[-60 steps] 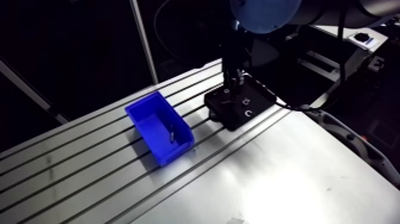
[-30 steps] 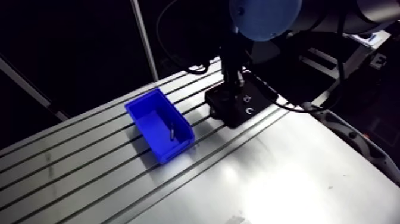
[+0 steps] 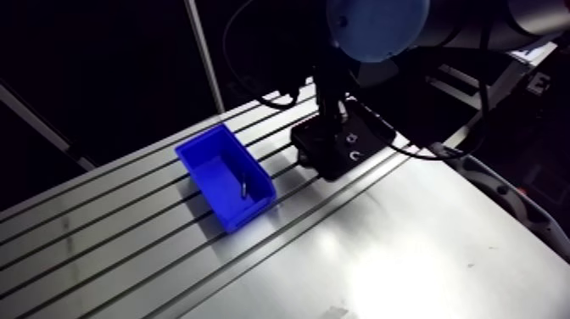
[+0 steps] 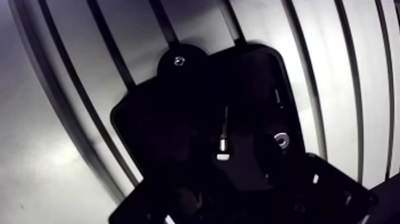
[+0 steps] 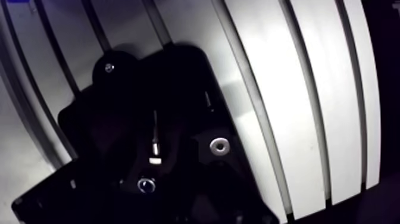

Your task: Pick up the M10 bolt from the tray and put it into the blue bin.

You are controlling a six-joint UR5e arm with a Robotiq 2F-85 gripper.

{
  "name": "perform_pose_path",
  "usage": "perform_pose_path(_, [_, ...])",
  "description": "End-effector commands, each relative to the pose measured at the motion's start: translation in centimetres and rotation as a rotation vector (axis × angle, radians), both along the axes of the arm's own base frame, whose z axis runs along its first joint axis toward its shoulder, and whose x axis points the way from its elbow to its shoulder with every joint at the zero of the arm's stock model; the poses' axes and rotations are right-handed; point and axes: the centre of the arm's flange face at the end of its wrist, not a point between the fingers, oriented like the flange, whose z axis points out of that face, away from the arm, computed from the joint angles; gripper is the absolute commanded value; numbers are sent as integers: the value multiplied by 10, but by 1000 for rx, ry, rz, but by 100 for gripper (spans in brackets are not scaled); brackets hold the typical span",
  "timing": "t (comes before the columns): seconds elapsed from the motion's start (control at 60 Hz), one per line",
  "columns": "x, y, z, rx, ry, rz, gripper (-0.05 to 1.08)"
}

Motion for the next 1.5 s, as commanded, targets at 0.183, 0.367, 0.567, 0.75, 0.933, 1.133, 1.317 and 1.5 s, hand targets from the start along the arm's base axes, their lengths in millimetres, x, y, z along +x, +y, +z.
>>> perform_pose_path(0.183, [0, 0, -3, 4, 4, -2, 53])
perform_pose_path(0.367, [0, 0, -4, 4, 4, -2, 54])
perform_pose_path(0.567, [0, -1, -10, -2, -5, 0, 54])
perform_pose_path(0.75, [2, 0, -13, 11, -7, 0, 54])
perform_pose_path(0.933, [1, 1, -14, 22, -11, 3, 55])
perform_pose_path(1.133, [2, 1, -15, 21, -12, 4, 59])
perform_pose_path(1.317, [2, 0, -15, 20, -13, 6, 61])
perform_pose_path(1.5, [3, -2, -18, 17, -18, 6, 62])
